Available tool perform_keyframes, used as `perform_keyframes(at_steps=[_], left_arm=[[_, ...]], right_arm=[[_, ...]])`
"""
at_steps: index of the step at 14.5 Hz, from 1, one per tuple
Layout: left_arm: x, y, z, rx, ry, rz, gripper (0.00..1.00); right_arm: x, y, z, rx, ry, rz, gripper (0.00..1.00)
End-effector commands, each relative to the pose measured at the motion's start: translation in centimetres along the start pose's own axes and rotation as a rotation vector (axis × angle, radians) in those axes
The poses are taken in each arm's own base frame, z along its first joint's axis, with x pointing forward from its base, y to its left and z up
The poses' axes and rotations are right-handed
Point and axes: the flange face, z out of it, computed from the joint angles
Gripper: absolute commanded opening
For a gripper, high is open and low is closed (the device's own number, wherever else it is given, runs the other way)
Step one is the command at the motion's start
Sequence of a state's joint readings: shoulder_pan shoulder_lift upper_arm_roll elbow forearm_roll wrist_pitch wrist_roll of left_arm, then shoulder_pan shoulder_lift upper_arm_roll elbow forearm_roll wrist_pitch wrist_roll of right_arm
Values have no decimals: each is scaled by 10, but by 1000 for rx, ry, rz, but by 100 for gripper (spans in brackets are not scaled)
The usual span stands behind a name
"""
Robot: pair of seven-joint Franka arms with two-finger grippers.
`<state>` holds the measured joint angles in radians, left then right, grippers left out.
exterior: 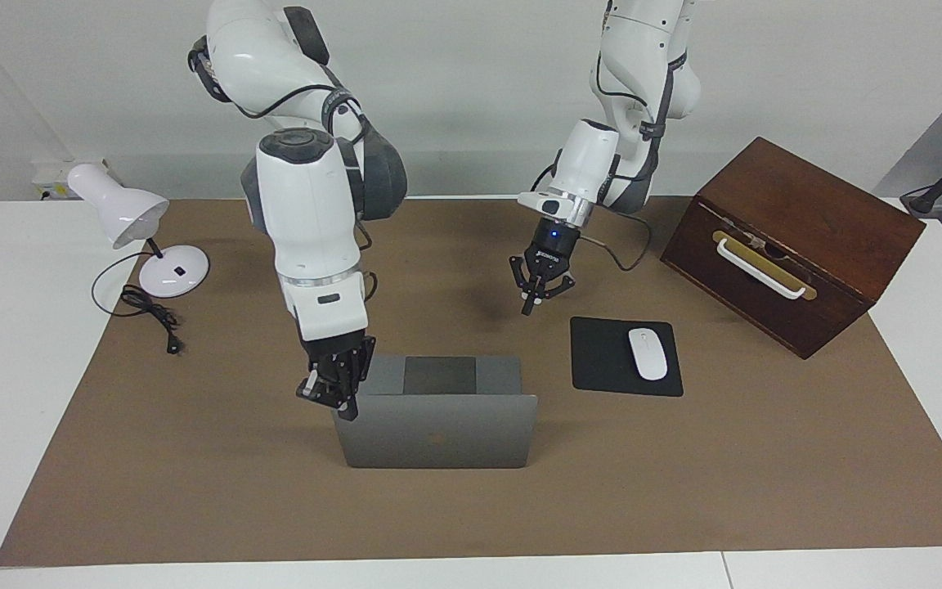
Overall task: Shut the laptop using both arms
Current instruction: 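Move the right gripper behind the laptop lid while the left gripper approaches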
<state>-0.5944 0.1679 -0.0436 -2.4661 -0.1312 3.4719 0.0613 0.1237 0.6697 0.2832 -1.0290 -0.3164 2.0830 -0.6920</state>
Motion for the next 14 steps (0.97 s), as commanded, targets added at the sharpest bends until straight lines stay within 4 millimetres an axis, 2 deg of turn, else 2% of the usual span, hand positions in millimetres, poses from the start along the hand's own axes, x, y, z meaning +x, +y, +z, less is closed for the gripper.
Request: perform_keyframes(at_steps=[1, 3, 6, 11, 14], left_arm=[[11, 3, 23, 1, 31, -18, 0], [14, 4, 35, 1, 31, -19, 0], [10, 2, 59, 4, 17, -22, 0], [10, -7, 64, 15, 16, -32, 0], [10, -21, 70, 33, 14, -48, 0]], right_arm=[[4, 5, 14, -16, 38, 29, 0], [5, 3, 26, -15, 48, 62, 0], [6, 2, 27, -15, 47, 65, 0], [7, 0, 38, -13, 54, 72, 0], [12, -7, 41, -5, 54, 79, 0]])
